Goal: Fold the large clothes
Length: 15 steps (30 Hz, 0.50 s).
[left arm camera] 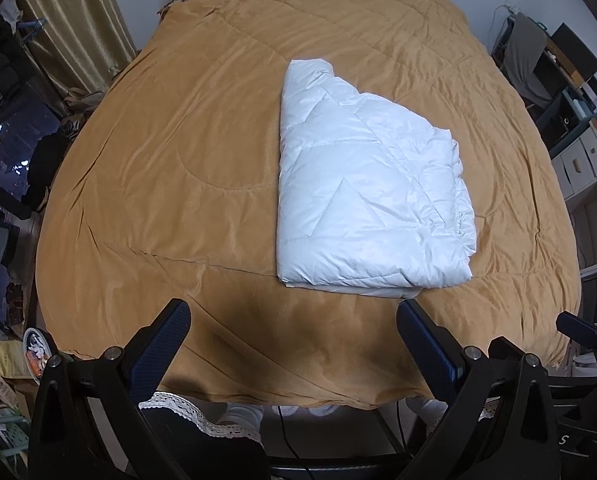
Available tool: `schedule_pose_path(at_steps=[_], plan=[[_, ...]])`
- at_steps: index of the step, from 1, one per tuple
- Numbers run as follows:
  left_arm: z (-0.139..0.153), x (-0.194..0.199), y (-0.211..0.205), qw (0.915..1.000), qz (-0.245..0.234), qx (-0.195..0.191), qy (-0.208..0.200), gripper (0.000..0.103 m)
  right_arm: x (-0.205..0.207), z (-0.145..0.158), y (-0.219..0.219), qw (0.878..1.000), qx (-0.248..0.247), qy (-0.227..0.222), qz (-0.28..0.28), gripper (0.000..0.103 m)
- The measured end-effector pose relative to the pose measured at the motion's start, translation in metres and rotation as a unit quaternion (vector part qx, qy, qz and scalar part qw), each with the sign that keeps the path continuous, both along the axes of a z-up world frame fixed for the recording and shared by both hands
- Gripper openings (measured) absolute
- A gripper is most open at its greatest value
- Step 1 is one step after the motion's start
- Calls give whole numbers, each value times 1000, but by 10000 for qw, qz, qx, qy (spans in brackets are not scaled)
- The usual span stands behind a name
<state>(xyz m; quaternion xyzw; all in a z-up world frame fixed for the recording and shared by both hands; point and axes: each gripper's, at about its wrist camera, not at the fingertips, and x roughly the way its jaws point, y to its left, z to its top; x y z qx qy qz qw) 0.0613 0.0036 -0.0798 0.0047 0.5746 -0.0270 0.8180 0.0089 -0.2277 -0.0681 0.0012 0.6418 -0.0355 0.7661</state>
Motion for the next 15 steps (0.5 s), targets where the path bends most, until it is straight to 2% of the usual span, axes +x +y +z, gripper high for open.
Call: schedule_pose_path(at_steps=[15], plan=[[-1, -3, 1, 10000, 55, 8, 3, 103, -1, -2, 0, 10000, 2, 61, 49, 103]])
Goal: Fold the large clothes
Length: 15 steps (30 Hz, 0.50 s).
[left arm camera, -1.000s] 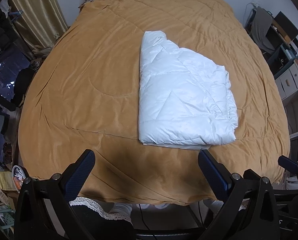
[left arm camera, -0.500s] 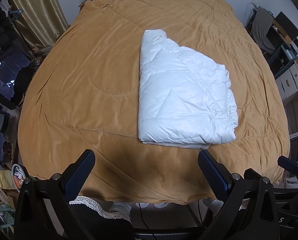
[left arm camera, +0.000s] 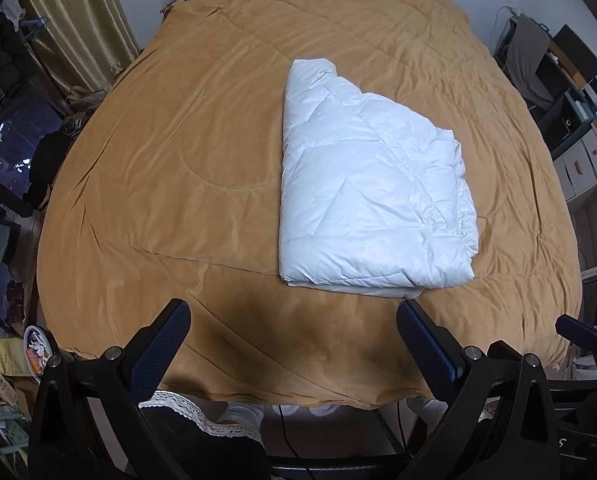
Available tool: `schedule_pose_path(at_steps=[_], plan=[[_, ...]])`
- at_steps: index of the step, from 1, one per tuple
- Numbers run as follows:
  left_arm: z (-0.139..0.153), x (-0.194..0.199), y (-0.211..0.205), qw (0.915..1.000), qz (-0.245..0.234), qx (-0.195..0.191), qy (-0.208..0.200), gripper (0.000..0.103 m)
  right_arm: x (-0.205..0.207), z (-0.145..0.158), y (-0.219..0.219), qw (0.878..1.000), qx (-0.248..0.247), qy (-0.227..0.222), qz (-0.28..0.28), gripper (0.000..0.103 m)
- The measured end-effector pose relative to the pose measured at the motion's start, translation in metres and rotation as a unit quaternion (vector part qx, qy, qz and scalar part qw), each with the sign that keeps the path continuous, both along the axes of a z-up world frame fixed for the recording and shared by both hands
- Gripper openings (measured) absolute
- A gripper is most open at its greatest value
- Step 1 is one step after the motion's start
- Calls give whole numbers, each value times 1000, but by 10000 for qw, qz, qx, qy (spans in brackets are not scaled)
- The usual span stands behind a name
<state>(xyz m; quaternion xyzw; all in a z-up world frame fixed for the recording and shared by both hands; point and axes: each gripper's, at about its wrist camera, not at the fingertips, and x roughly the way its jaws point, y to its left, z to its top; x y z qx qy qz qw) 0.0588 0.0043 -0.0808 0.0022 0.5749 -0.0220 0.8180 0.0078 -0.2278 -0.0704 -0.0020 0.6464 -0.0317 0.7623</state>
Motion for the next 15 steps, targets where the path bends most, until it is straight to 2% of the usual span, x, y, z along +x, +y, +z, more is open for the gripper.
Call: schedule_pose_path(at_steps=[15], plan=[[0, 0, 0, 10000, -26, -1, 4, 103, 0, -2, 1, 10000, 8, 42, -12, 103]])
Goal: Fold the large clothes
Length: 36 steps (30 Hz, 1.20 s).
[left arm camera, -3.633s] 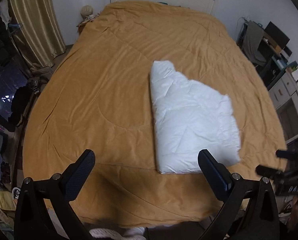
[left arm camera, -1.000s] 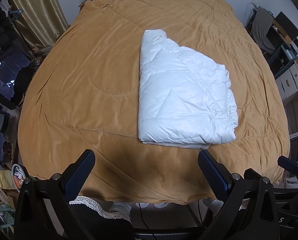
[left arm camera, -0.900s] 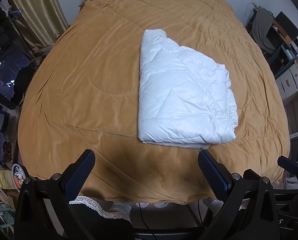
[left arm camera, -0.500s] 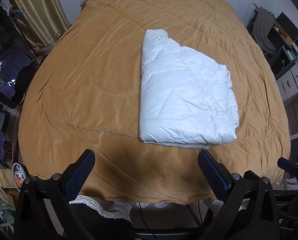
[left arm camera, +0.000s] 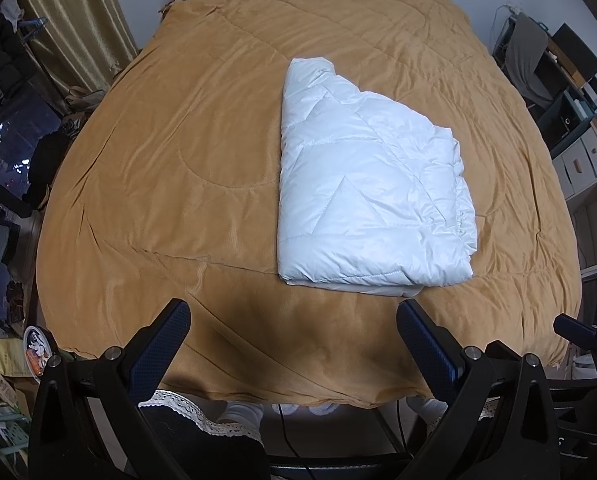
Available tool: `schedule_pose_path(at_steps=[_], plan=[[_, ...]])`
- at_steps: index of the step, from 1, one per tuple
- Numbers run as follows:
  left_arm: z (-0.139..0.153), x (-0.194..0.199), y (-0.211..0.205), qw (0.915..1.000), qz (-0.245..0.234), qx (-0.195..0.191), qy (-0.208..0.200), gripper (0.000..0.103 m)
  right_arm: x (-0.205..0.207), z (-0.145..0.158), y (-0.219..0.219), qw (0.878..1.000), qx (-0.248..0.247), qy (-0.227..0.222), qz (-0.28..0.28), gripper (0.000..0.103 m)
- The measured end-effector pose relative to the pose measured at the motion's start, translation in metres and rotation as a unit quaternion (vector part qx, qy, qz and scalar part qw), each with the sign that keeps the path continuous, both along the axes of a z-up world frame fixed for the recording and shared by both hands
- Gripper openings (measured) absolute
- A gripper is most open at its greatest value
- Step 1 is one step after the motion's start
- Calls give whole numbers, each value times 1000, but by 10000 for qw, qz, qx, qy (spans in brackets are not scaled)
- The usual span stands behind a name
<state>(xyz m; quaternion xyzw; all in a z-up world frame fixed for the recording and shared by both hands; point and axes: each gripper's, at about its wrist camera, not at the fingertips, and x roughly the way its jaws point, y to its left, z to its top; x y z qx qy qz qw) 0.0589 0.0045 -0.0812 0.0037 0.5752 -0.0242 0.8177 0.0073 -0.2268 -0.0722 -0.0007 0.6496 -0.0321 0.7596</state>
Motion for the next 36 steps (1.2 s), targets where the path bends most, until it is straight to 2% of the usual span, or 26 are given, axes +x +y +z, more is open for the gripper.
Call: schedule_pose_path(at_steps=[36], plan=[[-5, 1, -2, 9999, 21, -40, 121, 103, -1, -4, 3, 9999, 36, 118, 19, 103]])
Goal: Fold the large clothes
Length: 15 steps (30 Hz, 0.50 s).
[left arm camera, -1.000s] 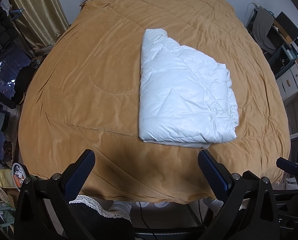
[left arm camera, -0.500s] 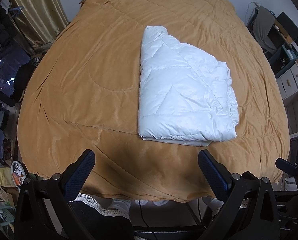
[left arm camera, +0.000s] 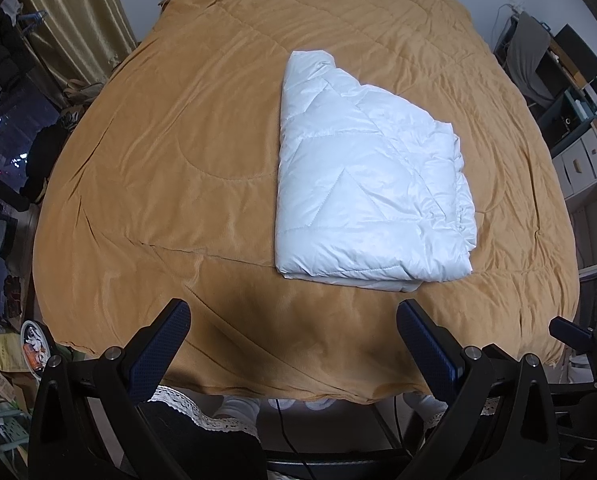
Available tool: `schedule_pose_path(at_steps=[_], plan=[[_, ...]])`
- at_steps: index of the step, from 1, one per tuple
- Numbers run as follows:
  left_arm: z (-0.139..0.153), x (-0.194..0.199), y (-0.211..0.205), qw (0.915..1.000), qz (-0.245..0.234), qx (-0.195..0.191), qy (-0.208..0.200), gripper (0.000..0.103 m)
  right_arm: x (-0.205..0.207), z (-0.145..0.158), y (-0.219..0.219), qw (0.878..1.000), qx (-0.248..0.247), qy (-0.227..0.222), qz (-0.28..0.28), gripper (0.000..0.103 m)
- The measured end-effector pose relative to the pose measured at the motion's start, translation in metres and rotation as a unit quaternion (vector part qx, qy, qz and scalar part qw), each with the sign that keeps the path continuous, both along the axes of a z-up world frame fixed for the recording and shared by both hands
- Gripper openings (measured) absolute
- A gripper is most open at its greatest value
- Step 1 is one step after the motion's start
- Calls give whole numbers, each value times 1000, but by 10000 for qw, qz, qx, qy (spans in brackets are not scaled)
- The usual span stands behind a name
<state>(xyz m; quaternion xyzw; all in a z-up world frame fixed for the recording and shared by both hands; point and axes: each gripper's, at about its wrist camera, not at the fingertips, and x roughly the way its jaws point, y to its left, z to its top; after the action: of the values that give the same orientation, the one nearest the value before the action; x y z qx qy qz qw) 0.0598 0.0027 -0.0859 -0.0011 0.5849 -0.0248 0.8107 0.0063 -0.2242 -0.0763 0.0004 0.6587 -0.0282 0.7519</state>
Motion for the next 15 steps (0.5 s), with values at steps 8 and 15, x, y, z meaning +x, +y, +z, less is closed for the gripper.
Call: schedule_pose_path(at_steps=[8, 15], plan=[[-1, -2, -1, 10000, -1, -19, 48, 103, -1, 0, 0, 10000, -20, -6, 11, 103], [-2, -3, -1, 10000, -20, -29, 75, 103, -1, 0, -1, 10000, -61, -9, 35, 103]])
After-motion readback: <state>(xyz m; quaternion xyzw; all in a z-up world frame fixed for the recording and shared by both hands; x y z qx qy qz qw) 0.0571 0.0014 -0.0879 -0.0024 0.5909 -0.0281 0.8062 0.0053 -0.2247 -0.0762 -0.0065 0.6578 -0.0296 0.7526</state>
